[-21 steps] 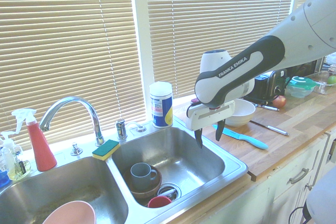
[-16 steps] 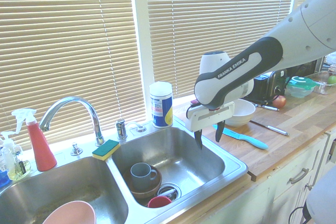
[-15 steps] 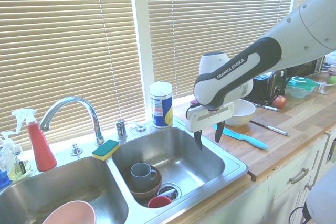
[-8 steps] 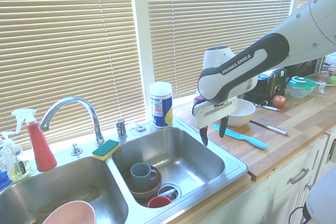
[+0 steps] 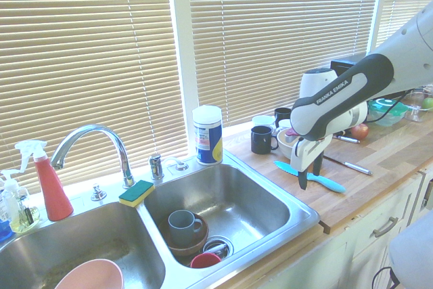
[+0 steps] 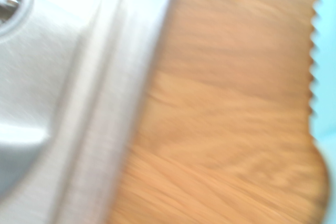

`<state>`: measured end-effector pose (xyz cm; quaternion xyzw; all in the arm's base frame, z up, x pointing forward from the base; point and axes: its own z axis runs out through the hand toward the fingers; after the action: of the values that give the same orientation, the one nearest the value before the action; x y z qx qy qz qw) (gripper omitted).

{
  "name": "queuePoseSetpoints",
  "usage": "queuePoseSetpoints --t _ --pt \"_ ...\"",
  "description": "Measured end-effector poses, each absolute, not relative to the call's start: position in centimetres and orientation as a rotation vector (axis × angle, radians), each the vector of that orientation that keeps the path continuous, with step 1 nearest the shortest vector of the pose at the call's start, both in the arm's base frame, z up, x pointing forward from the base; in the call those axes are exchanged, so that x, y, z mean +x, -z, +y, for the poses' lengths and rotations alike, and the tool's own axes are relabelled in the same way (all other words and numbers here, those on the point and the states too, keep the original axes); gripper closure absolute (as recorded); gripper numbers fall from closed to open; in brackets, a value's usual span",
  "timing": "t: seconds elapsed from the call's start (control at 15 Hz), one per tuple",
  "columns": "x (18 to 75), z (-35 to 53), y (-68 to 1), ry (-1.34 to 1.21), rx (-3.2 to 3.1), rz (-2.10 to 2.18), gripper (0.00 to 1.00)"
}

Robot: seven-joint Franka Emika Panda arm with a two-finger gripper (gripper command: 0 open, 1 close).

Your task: Put the knife into the sink

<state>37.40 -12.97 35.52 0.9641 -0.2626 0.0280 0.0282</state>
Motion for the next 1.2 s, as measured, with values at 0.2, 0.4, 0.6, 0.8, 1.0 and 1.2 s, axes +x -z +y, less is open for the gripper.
queuePoseSetpoints --t 0.2,0.4,0.6,0.8,1.0,1.2 --pt "37.2 -14.9 -34.6 -0.093 2.972 -0.839 0.00" --pt "37.5 -16.5 -33.5 -0.108 2.959 -0.856 0.00" --pt "38.1 -17.9 -33.0 -0.121 2.928 -0.854 0.00" --pt "38.9 -18.5 -32.2 -0.106 2.912 -0.865 0.00" --pt "39.6 -18.9 -31.6 -0.084 2.909 -0.878 0.00" --pt "40.3 -18.8 -31.6 -0.057 2.918 -0.907 0.00"
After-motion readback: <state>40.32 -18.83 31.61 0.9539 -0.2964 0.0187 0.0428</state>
